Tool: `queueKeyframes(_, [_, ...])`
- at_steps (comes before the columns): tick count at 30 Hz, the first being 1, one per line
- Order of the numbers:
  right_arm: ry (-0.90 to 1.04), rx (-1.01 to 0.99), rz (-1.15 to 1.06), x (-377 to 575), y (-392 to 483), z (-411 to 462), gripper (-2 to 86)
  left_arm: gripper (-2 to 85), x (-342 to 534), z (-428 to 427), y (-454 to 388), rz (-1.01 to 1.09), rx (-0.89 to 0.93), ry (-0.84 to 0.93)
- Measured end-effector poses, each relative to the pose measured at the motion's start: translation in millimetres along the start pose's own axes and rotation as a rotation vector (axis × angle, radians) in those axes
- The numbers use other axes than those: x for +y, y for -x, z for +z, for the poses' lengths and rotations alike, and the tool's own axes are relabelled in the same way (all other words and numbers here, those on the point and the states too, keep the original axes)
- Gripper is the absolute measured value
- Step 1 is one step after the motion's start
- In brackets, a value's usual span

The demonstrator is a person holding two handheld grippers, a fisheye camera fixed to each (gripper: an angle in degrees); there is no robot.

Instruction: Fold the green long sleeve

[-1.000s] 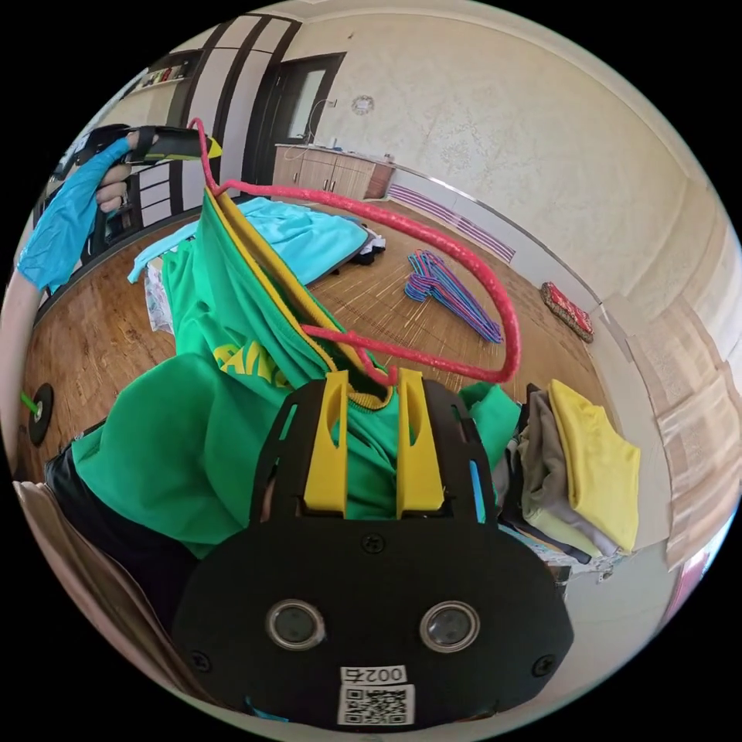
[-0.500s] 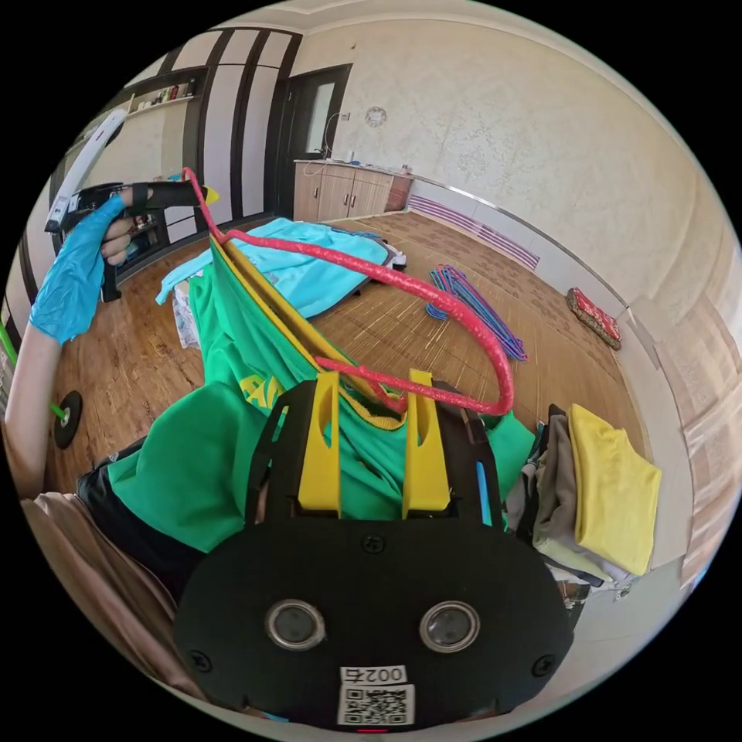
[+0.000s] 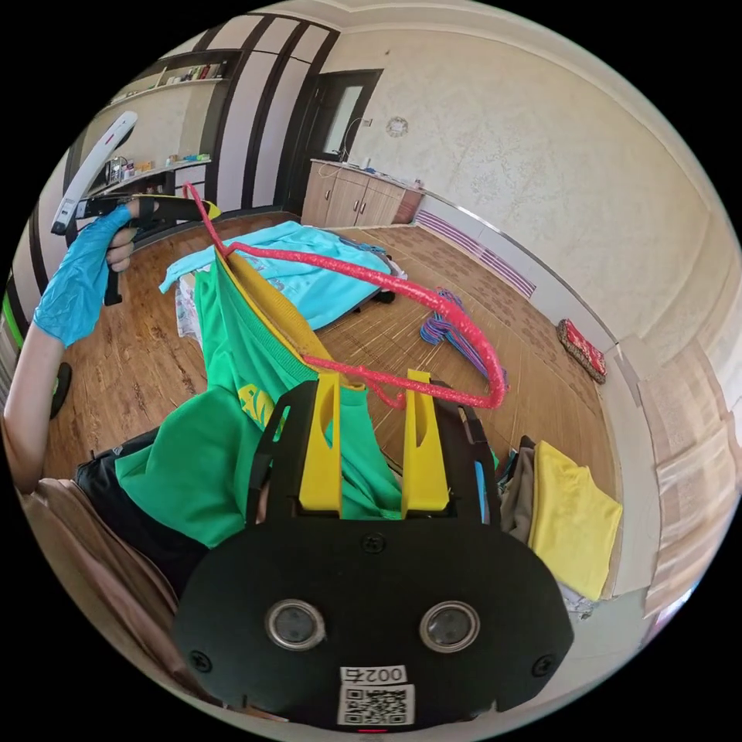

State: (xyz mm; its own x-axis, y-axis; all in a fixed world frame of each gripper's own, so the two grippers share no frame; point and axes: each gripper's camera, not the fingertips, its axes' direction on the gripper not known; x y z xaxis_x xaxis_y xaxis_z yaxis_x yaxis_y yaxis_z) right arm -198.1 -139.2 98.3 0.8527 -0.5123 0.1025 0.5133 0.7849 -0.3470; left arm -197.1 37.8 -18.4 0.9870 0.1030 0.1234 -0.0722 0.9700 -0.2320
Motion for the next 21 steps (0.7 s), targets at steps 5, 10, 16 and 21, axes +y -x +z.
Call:
queueKeyframes(5, [-0.011, 0.041, -0.027, 0, 18, -19, 11.8, -1.5, 7, -6, 7, -0.017, -0.002, 0.012])
queueKeyframes(10, [-0.012, 0.131, -0.071, -4, 35, -38, 11.6, -1.5, 14, -15, 6, -0.011, -0.036, 0.017])
queueKeyframes(16, [-0.065, 0.222, -0.073, -10, 34, -68, 11.7, -1.5, 14, -31, 3, 0.006, 0.0, -0.015])
queueKeyframes(21, [-0.084, 0.275, -0.093, -16, 24, -87, 11.7, -1.5, 9, -41, -5, 0.032, 0.01, -0.04])
